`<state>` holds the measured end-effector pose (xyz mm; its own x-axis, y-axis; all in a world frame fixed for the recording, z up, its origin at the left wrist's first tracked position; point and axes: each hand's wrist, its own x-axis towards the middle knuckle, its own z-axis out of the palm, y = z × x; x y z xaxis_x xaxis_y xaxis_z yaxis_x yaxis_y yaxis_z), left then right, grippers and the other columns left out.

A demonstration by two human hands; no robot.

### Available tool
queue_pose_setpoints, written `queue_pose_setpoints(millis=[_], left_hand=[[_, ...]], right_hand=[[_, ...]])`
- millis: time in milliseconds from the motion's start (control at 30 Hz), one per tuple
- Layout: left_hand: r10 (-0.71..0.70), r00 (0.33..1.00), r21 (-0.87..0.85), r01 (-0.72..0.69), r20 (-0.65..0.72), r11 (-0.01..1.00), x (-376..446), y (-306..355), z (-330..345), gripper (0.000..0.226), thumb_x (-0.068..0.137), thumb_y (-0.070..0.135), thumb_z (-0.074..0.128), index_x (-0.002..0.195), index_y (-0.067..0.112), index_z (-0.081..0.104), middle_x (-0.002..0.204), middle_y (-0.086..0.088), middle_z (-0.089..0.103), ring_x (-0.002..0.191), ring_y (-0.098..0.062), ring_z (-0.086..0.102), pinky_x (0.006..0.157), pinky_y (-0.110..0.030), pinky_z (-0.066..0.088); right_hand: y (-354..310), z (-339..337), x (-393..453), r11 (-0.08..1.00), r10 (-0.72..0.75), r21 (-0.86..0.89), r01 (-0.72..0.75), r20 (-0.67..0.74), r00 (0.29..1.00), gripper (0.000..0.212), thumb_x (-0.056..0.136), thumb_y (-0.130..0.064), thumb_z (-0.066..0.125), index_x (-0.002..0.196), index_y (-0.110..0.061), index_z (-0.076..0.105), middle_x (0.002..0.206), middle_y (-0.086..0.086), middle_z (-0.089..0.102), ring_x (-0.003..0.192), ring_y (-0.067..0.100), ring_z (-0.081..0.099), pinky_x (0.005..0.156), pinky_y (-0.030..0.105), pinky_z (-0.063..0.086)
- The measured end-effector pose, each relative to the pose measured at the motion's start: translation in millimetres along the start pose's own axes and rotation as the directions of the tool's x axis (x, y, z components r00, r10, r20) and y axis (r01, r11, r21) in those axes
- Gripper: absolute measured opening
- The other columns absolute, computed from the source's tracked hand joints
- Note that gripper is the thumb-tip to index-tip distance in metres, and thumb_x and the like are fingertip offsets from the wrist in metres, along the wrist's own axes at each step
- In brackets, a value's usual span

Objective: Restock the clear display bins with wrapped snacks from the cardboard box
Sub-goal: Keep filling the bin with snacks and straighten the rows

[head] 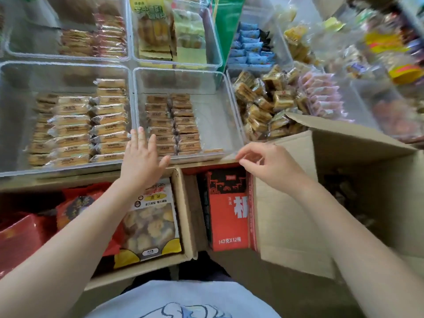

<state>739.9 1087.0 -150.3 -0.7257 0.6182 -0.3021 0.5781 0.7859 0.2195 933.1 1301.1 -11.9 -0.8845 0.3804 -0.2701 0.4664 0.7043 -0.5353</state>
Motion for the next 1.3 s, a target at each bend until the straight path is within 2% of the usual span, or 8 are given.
queue_pose_setpoints(millis=[167, 333, 600, 767, 900, 1067, 1200, 1300], left_hand=[[0.220, 0.974, -0.301, -0.224, -0.049, 0.927, -65.8, 95.4, -26.6, 0.057, 0.099, 0.036, 0.052, 0.148, 0.008, 0.043, 0.146, -0.017, 0.050, 0.132, -0.036, 0.047, 0.107, -0.046, 0.040], [0.421, 0.900, -0.417, -0.427, -0.112, 0.802, -128.7, 208.5, -32.6, 0.049, 0.101, 0.038, 0.051, 0.148, 0.028, 0.041, 0.150, 0.005, 0.046, 0.137, -0.015, 0.043, 0.105, -0.027, 0.036], [0.426, 0.869, -0.319, -0.490, -0.250, 0.811, -156.9, 391.9, -13.3, 0.042, 0.103, 0.043, 0.046, 0.144, 0.034, 0.045, 0.149, 0.015, 0.038, 0.133, -0.006, 0.042, 0.092, 0.005, 0.018], [0.445, 0.890, -0.228, -0.456, -0.098, 0.861, -131.0, 455.0, 34.4, 0.047, 0.102, 0.040, 0.050, 0.146, 0.024, 0.046, 0.148, 0.003, 0.043, 0.131, -0.016, 0.048, 0.096, -0.024, 0.043], [0.311, 0.950, -0.074, -0.310, -0.005, 0.948, -116.3, 442.3, 39.0, 0.050, 0.101, 0.042, 0.052, 0.147, 0.022, 0.045, 0.143, 0.000, 0.047, 0.128, -0.019, 0.050, 0.092, -0.031, 0.048], [0.248, 0.969, -0.079, -0.248, -0.014, 0.966, -110.0, 435.8, 45.8, 0.050, 0.098, 0.044, 0.054, 0.144, 0.024, 0.048, 0.137, 0.001, 0.052, 0.120, -0.018, 0.054, 0.087, -0.032, 0.052], [0.202, 0.979, -0.156, -0.202, -0.019, 0.967, -107.3, 433.2, 46.8, 0.051, 0.097, 0.047, 0.056, 0.144, 0.028, 0.048, 0.137, 0.005, 0.051, 0.118, -0.014, 0.055, 0.086, -0.029, 0.052], [0.145, 0.988, -0.366, -0.157, -0.060, 0.917, -106.6, 433.8, 48.4, 0.047, 0.096, 0.048, 0.058, 0.139, 0.029, 0.052, 0.124, 0.010, 0.057, 0.110, -0.009, 0.058, 0.091, -0.034, 0.052]], right_hand=[[41.7, -45.0, -77.0, 0.998, 0.030, -0.042, -0.041, -0.223, 0.974, 0.006, 0.090, -0.018, 0.071, 0.094, -0.021, 0.075, 0.075, -0.010, 0.066, 0.072, 0.008, 0.058, 0.064, 0.014, 0.042], [116.9, -84.0, -107.9, 0.995, 0.063, -0.046, -0.084, -0.350, 0.935, 0.007, 0.093, -0.022, 0.066, 0.090, -0.025, 0.071, 0.078, -0.008, 0.066, 0.071, 0.004, 0.056, 0.067, 0.019, 0.044], [283.6, -119.6, -111.0, 0.985, 0.170, -0.008, -0.174, -0.172, 0.970, 0.014, 0.093, -0.022, 0.061, 0.098, -0.019, 0.074, 0.095, -0.007, 0.067, 0.091, 0.013, 0.059, 0.081, 0.026, 0.044], [379.6, -115.9, -79.9, 0.882, 0.437, -0.224, -0.414, 0.064, 0.897, 0.039, 0.089, -0.041, 0.063, 0.120, -0.017, 0.066, 0.121, 0.008, 0.065, 0.110, 0.031, 0.061, 0.087, 0.034, 0.052], [429.7, -77.4, -55.7, 0.759, 0.639, -0.305, -0.575, 0.184, 0.747, 0.095, 0.083, -0.064, 0.058, 0.158, -0.023, 0.016, 0.158, 0.017, 0.029, 0.137, 0.040, 0.039, 0.107, 0.048, 0.043], [422.0, -77.6, -66.3, 0.781, 0.617, -0.256, -0.570, 0.167, 0.769, 0.064, 0.097, -0.041, 0.057, 0.151, -0.024, 0.028, 0.154, 0.019, 0.029, 0.135, 0.042, 0.038, 0.104, 0.047, 0.044], [385.1, -105.8, -73.5, 0.877, 0.415, 0.134, -0.461, 0.272, 0.868, 0.026, 0.096, -0.040, 0.061, 0.117, -0.025, 0.055, 0.111, 0.004, 0.061, 0.103, 0.028, 0.061, 0.075, 0.040, 0.057], [346.0, -125.5, -85.7, 0.655, 0.208, 0.631, -0.417, 0.379, 0.901, 0.027, 0.098, -0.043, 0.058, 0.118, -0.025, 0.060, 0.100, 0.004, 0.067, 0.083, 0.018, 0.067, 0.061, 0.032, 0.055]])
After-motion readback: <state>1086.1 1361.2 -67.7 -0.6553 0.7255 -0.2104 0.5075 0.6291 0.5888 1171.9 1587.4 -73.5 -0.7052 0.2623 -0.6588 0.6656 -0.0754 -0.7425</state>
